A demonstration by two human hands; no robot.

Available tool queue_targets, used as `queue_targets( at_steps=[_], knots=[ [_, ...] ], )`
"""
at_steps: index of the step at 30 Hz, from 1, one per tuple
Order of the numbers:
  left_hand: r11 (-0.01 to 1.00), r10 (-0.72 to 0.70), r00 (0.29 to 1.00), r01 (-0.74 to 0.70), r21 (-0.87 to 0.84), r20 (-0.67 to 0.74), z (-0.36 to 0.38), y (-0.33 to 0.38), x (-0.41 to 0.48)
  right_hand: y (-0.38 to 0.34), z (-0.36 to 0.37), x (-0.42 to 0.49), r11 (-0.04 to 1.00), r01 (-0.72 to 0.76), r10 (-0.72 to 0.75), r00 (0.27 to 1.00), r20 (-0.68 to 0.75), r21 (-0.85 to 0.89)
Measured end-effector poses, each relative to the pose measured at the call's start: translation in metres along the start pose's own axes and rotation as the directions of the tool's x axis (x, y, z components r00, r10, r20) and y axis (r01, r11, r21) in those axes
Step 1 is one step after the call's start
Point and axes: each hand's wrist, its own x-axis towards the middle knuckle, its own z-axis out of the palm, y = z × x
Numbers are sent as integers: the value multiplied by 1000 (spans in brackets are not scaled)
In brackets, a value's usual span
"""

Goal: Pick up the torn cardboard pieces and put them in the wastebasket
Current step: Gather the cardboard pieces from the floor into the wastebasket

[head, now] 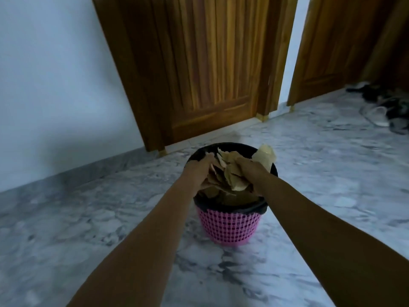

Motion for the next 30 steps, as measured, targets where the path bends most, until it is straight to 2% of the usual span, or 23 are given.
queue_targets(
  at_steps=[1, 2, 3, 5, 7, 9, 11, 13, 14, 17, 19, 20, 22, 26, 28, 29, 30],
  knots=[
    [998, -38, 999, 38, 55, -6, 2, -2, 12, 4, -1, 14, 994, 5, -9, 999, -35, -110],
    [984, -50, 999, 52, 169, -19, 4, -3, 22, 7, -3, 25, 951, 22, -58, 992, -108, -308],
    [962, -49, 998, 57, 268, -36, 4, -6, 27, 12, -7, 35, 845, 21, -140, 973, -184, -534],
    [921, -15, 999, 32, 389, -47, 4, -14, 36, 25, -15, 51, 576, -14, -296, 928, -225, -818],
    [929, -31, 999, 35, 369, -17, 0, -24, 39, 36, -20, 64, 386, -39, -307, 936, -169, -922],
    [918, -13, 1000, 3, 396, 23, -8, -39, 40, 49, -18, 77, 303, -87, -202, 967, -153, -949],
    [895, 35, 999, -46, 444, 32, -13, -51, 42, 58, -14, 81, 240, -44, -143, 986, -80, -970],
    [881, 94, 995, -91, 464, 17, -14, -58, 42, 56, -7, 77, 290, 109, -40, 994, 101, -951],
    [874, 121, 992, -114, 473, 16, -14, -61, 41, 55, -4, 75, 375, 149, 9, 986, 164, -915],
    [825, 190, 981, -184, 534, 45, -11, -74, 40, 55, 4, 71, 597, 130, 50, 979, 199, -792],
    [778, 258, 965, -238, 582, 50, -11, -80, 38, 52, 5, 70, 682, 75, 94, 978, 188, -728],
    [764, 293, 955, -267, 588, 53, -12, -82, 36, 50, 7, 69, 690, 59, 118, 974, 193, -721],
    [779, 341, 938, -320, 539, 64, -16, -81, 29, 44, 9, 63, 632, 44, 120, 981, 154, -774],
    [848, 329, 944, -305, 434, 20, -52, -80, -4, 29, 30, 49, 432, 28, -98, 995, -16, -901],
    [845, 341, 940, -300, 442, -15, -85, -82, -32, 23, 60, 19, 333, 118, -204, 978, 51, -936],
    [843, 343, 938, -290, 453, -38, -105, -85, -52, 23, 80, 0, 317, 192, -254, 961, 112, -929],
    [849, 337, 939, -273, 452, -66, -127, -90, -73, 24, 102, -24, 247, 301, -301, 927, 223, -921]
  ],
)
